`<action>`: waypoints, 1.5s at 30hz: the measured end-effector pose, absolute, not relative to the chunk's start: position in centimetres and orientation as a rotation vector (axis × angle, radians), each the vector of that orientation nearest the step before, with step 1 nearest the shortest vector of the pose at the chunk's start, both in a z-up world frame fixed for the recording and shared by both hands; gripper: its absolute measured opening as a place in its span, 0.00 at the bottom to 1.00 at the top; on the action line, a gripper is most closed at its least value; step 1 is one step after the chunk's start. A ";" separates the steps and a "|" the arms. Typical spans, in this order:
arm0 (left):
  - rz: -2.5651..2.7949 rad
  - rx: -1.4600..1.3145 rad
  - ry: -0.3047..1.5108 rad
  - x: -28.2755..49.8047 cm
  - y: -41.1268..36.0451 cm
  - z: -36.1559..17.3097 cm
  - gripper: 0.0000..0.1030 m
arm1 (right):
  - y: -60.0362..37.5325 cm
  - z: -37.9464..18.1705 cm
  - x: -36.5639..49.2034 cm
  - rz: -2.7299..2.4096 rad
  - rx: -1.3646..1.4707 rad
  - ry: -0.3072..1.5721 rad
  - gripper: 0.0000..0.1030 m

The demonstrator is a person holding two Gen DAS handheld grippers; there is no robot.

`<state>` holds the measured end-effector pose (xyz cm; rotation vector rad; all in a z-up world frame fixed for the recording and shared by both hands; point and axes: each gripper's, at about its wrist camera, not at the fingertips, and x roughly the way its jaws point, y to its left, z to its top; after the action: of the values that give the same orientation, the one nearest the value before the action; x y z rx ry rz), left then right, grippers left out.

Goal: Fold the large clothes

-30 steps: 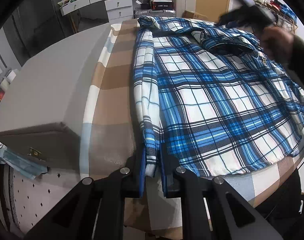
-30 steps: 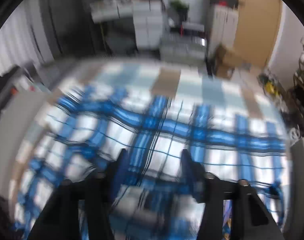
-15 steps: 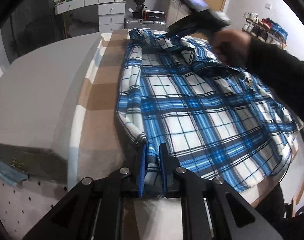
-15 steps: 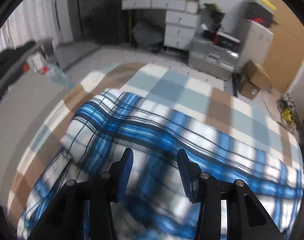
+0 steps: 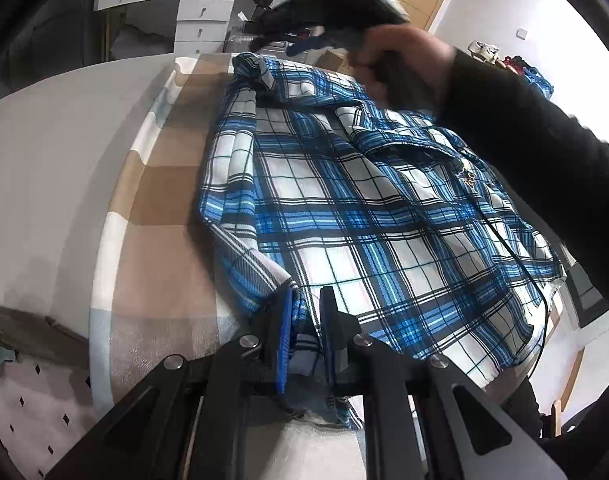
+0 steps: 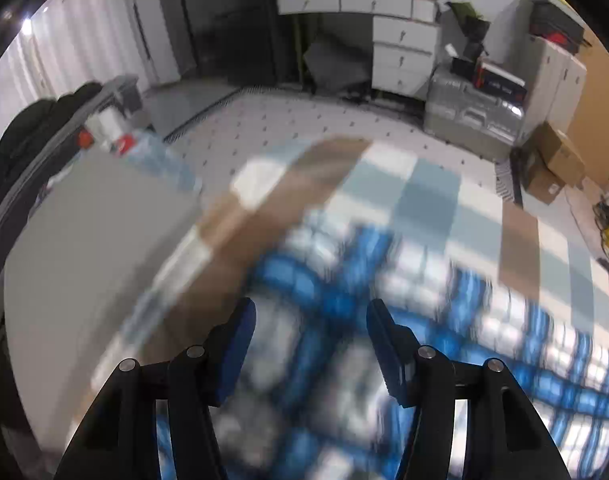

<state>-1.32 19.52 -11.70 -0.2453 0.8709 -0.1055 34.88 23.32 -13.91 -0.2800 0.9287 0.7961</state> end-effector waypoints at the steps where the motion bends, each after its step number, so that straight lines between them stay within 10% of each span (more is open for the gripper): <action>1: -0.098 -0.243 0.871 -1.5 19.5 -11.7 0.09 | 24.4 -14.5 35.4 0.788 -0.291 0.943 0.56; 9: -0.064 -0.213 0.913 -2.0 19.5 -12.3 0.09 | 24.0 -18.0 31.3 0.868 -0.457 0.914 0.44; 20: -0.013 -0.170 0.943 -1.2 19.1 -12.3 0.10 | -4.0 -13.4 39.8 0.328 -0.357 0.847 0.54; 25: 0.041 -0.183 0.970 -1.0 19.1 -12.3 0.10 | -14.1 -20.4 44.8 0.197 -0.255 1.134 0.50; 36: 0.131 -0.163 1.017 -0.9 19.0 -12.2 0.12 | -23.0 -16.4 29.5 0.384 -0.214 1.006 0.60; 45: 0.147 -0.306 0.919 -5.4 21.0 -9.7 0.49 | -25.8 -16.5 14.6 0.411 -0.314 0.999 0.69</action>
<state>-5.38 20.96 -9.71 -0.3064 0.9194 0.1466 14.60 -25.84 -16.52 -0.3141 0.9988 0.4110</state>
